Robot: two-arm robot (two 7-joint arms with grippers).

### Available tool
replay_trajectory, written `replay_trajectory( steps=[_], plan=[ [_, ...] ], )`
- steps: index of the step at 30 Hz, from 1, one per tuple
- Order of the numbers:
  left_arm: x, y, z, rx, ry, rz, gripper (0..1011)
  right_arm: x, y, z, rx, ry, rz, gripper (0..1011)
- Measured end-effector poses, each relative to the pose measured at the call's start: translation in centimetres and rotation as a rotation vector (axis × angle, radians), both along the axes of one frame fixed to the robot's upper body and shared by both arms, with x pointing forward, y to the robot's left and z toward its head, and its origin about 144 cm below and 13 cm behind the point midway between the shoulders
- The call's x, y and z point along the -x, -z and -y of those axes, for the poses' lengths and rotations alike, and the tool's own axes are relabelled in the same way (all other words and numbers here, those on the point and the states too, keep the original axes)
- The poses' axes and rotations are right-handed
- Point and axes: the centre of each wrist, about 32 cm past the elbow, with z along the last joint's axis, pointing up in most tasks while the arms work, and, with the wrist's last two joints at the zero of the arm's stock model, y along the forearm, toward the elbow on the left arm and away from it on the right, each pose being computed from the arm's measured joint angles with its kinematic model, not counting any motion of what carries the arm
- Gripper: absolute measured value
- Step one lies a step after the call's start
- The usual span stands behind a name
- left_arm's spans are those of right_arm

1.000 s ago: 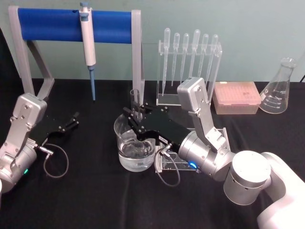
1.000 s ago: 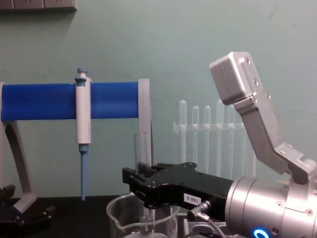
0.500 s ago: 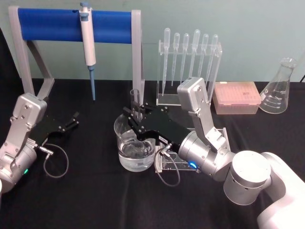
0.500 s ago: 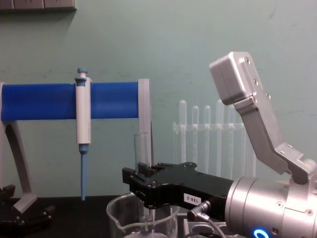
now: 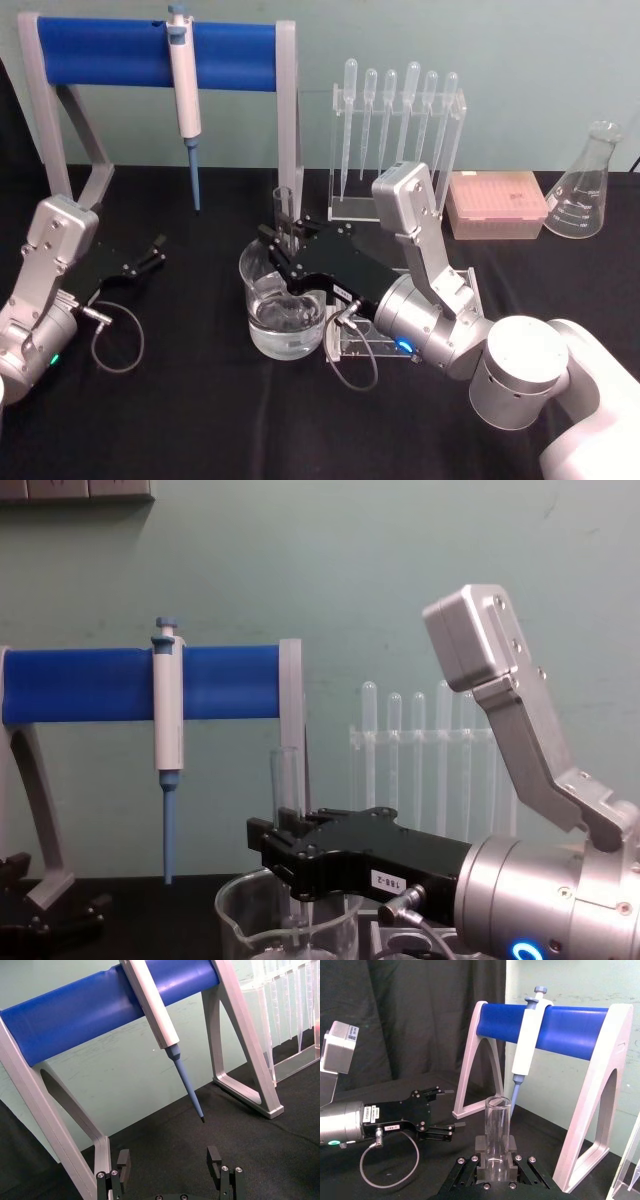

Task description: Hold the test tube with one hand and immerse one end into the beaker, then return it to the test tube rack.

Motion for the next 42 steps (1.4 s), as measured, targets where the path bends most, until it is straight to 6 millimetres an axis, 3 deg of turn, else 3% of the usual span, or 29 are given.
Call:
replay_trajectory(
  steps=[42],
  plan=[
    [0.00,0.00,0.00,0.000,0.000,0.000,1000,0.00,0.00,0.00,0.000,0.000,0.000,225]
  ],
)
